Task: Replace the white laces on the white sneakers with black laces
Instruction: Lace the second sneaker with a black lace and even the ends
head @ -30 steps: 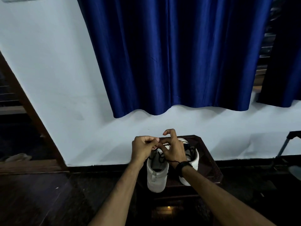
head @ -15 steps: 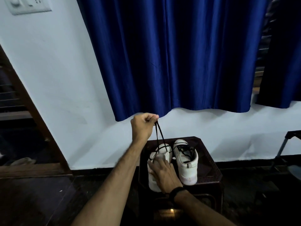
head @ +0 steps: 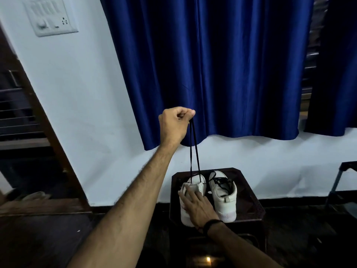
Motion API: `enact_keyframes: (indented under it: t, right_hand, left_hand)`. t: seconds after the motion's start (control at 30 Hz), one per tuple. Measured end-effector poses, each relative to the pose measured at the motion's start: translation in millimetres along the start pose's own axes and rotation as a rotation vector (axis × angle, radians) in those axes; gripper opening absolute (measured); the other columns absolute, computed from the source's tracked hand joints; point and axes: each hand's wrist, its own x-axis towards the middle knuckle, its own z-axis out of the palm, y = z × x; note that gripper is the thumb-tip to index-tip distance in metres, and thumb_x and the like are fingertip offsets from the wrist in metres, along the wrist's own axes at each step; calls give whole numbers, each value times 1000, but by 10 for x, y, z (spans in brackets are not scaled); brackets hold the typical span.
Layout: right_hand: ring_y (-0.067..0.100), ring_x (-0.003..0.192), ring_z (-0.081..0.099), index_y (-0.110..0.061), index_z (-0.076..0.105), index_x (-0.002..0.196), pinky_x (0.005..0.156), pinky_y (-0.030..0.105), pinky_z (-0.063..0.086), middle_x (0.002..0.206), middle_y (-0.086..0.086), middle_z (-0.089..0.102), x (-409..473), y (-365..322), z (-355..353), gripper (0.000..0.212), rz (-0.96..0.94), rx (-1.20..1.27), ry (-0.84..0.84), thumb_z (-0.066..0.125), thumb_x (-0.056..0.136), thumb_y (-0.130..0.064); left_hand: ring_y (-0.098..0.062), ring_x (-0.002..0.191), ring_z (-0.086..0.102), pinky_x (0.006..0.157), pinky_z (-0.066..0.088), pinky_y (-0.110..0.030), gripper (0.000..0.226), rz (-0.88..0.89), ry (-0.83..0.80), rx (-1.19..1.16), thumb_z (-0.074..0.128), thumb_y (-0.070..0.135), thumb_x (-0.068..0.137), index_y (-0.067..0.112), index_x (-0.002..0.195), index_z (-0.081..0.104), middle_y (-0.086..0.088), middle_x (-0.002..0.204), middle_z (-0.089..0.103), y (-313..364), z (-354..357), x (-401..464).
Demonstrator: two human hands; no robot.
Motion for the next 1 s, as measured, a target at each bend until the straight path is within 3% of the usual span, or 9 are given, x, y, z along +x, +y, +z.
enact_keyframes:
  t: [0.2, 0.27, 0.37, 0.43, 0.53, 0.63, 0.77, 0.9, 1.0]
  right_hand:
    - [38, 146, 10, -32, 9, 153, 107, 47, 32, 161, 9, 8, 148, 135, -97, 58, -20, 32, -76, 34, 101, -31]
    - [40, 144, 18, -32, 14, 153, 104, 49, 37, 160, 11, 18, 165, 135, -108, 57, -34, 20, -102, 25, 98, -39]
    - [37, 108, 64, -33, 38, 139, 65, 40, 58, 126, 9, 64, 282, 240, 84, 57, 49, 18, -119, 31, 83, -44]
    - [31, 98, 69, -34, 38, 135, 56, 35, 57, 114, 5, 70, 342, 280, 264, 55, 111, 51, -107, 39, 80, -43]
    - [39, 126, 51, -37, 24, 144, 78, 50, 53, 142, 13, 50, 240, 155, 82, 64, 49, 59, -148, 50, 86, -33]
    - [35, 144, 20, -36, 11, 152, 103, 50, 35, 160, 6, 18, 170, 107, -57, 59, 31, 34, -111, 35, 98, -35]
    - [28, 147, 7, -40, 10, 152, 108, 46, 28, 162, -1, 9, 222, 123, -47, 53, 69, 40, -104, 29, 102, -39]
    - [24, 146, 14, -36, 14, 151, 106, 45, 27, 158, 1, 17, 191, 81, -55, 62, 119, 149, -56, 44, 97, -32]
    - [18, 124, 46, -23, 39, 135, 97, 36, 38, 133, -1, 46, 114, -64, -229, 55, 287, 477, 379, 61, 85, -31]
  left_hand:
    - [1, 58, 63, 65, 56, -20, 6, 13, 52, -25, 75, 22, 86, 17, 86, 77, 11, 71, 71, 78, -134, 41]
    - [-2, 59, 64, 65, 57, -22, 8, 31, 86, -62, 75, 23, 86, 15, 87, 77, 8, 70, 71, 158, -182, 110]
    - [-5, 61, 66, 66, 58, -24, 11, 53, 124, -104, 75, 24, 86, 14, 87, 78, 6, 71, 72, 286, -262, 224]
    - [-5, 67, 68, 70, 57, -21, 9, 57, 135, -103, 74, 24, 87, 16, 86, 77, 7, 73, 73, 338, -299, 259]
    - [-15, 73, 73, 67, 57, -24, 9, -114, 41, -250, 69, 22, 92, 15, 86, 71, 1, 79, 72, 356, -336, 259]
    - [-11, 48, 60, 47, 50, -24, 11, -253, -127, -397, 62, 14, 96, 8, 87, 64, -5, 73, 60, 419, -405, 212]
    - [-4, 39, 36, 34, 26, -16, 14, -207, -183, -415, 61, 10, 96, 5, 83, 61, -6, 70, 54, 691, -564, 231]
    - [-2, 39, 34, 34, 23, -15, 11, -222, -272, -368, 61, 10, 95, 3, 86, 61, -7, 71, 55, 882, -700, 211]
    - [-2, 39, 34, 34, 23, -14, 11, -300, -320, -337, 62, 9, 95, 4, 85, 60, -7, 72, 56, 803, -716, 104]
